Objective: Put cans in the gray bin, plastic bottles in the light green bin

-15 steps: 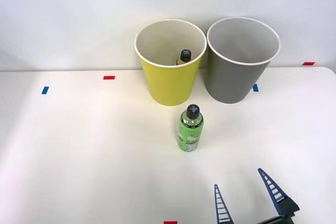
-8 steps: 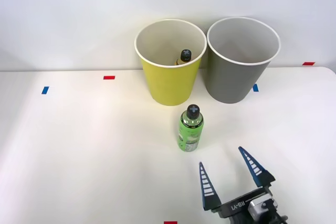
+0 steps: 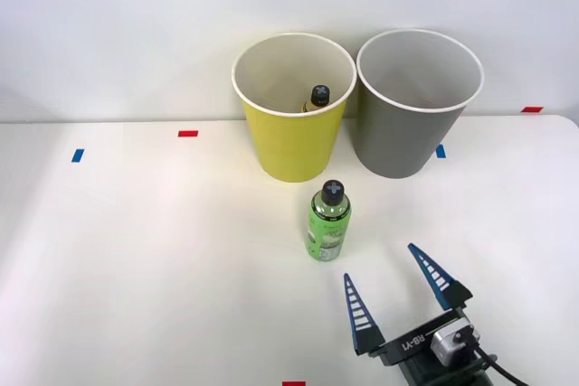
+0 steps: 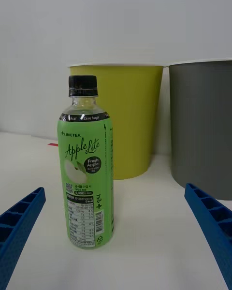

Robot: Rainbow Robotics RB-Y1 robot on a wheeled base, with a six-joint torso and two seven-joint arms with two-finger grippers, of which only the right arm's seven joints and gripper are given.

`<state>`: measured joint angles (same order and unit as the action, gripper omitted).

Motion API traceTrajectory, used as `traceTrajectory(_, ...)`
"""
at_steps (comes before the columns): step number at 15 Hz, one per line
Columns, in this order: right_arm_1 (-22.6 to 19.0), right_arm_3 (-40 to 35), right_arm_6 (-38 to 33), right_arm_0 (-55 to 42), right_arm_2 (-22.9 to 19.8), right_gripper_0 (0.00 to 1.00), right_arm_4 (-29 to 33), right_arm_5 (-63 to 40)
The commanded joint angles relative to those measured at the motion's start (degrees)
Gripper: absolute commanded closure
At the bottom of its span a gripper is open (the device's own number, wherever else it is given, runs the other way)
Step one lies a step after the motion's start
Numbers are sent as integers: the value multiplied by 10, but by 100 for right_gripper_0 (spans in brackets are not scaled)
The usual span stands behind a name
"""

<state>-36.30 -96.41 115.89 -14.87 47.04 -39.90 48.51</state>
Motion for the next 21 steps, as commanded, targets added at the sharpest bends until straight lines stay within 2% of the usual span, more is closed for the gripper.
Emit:
traceTrajectory(1, 9, 0, 1, 5, 2, 0, -4, 0)
traceTrajectory(4, 19, 0, 9, 27, 21, 0, -47, -1)
traceTrajectory(16, 66, 0, 72, 110, 13, 0, -128, -102)
traceTrajectory(18, 73, 0, 123, 120, 13, 0, -154, -114)
traceTrajectory(21, 92, 0, 210, 133, 11, 0, -223, -131)
